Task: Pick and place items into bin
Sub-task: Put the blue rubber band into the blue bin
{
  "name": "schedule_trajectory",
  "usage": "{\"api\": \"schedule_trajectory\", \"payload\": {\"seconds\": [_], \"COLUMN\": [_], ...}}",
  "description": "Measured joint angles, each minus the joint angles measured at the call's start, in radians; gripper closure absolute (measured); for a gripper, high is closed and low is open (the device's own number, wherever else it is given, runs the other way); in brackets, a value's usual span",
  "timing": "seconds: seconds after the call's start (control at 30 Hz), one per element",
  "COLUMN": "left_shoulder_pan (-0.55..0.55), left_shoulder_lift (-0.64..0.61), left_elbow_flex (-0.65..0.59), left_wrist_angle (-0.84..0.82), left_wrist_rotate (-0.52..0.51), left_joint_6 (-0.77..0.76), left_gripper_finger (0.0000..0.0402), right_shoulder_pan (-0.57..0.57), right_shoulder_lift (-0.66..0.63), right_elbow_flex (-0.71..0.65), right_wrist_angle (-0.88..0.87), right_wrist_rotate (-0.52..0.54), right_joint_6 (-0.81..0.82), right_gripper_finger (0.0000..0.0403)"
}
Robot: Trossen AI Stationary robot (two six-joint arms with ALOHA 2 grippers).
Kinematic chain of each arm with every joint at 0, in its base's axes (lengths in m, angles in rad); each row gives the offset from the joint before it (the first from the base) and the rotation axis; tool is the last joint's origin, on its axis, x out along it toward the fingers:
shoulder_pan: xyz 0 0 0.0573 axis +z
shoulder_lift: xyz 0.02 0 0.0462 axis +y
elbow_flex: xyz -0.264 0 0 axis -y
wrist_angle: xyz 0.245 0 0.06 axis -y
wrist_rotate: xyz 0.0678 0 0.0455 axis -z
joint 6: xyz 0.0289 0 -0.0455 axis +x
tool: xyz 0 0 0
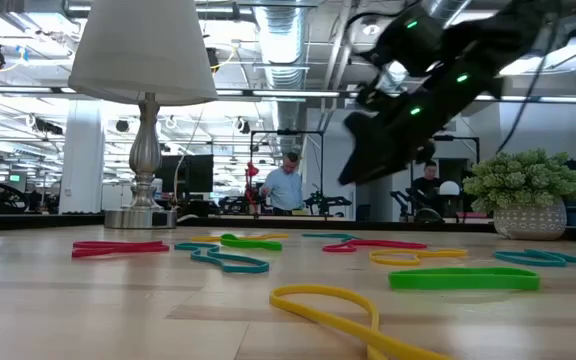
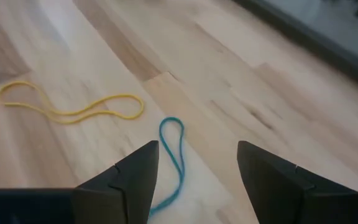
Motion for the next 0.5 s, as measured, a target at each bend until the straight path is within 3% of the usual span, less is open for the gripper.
{"api": "schedule_trajectory", "payload": {"seconds": [0.23,0.5], "left_shoulder_pan": [0.000,0.000], "left_shoulder_lift": [0.000,0.001], "left_elbow_flex": [0.000,0.000], "left_wrist_angle": [0.001,0.001], "left_wrist_rotate": [0.035,0.051], "left_joint_6": [-0.014,-0.009], "left_gripper_finger": [0.0396,0.0396], "right_shoulder_pan": [-0.005,0.014], "right_shoulder_lift": [0.152,0.207], "right_elbow_flex": [0.122,0.168], "right_wrist_angle": [-0.142,-0.243], "right_wrist_rotate": [-0.001,-0.028], "right_joint_6": [0.105,0.121], "right_gripper_finger": [0.0188,0.0188]}}
